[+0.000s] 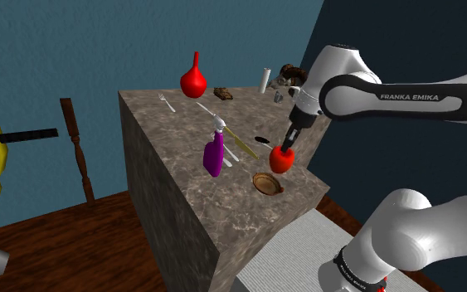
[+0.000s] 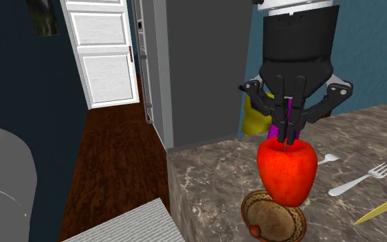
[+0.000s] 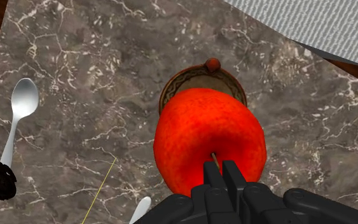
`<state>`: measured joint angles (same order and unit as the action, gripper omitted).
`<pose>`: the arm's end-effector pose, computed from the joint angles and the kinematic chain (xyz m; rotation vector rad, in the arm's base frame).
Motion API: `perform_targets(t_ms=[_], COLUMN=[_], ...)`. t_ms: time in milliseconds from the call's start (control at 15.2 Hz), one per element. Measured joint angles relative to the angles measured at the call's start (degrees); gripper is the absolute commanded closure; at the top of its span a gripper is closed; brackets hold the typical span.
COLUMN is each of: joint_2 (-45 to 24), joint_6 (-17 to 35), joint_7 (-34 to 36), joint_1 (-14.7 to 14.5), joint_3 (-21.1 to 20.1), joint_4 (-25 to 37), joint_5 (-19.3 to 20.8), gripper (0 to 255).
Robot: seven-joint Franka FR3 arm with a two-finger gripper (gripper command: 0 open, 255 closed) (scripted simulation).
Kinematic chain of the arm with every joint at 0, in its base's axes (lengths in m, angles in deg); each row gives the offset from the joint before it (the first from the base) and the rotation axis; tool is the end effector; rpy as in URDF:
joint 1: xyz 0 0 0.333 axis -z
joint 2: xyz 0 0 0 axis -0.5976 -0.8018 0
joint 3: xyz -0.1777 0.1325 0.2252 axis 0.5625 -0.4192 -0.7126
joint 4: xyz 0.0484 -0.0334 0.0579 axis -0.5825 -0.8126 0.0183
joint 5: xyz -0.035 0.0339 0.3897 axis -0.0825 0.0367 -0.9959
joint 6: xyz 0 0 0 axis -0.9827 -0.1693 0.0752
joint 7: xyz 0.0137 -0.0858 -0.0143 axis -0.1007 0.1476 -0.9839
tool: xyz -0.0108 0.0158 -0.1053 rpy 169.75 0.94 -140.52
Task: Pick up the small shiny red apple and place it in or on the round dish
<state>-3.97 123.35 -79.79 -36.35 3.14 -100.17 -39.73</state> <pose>0.3482 -0.0173 0.4840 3.0045 0.5351 0.1837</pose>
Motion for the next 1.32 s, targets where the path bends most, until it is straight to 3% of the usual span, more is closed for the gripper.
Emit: perform_targets(t_ms=[528, 924, 990, 1320], joint_2=[-1.8, -1.9, -1.9, -1.9], joint_6=[6.5, 7.0, 7.0, 7.0], joint_7=[0.3, 0.5, 0.5, 0.5], joint_1=[0.2, 0.1, 0.1, 0.1], joint_3=[0.2, 0.1, 0.1, 0.1], joint_4=[-4.7, -5.0, -5.0, -5.0], joint_5=[0.4, 0.4, 0.4, 0.4], gripper=[255, 255, 0, 0])
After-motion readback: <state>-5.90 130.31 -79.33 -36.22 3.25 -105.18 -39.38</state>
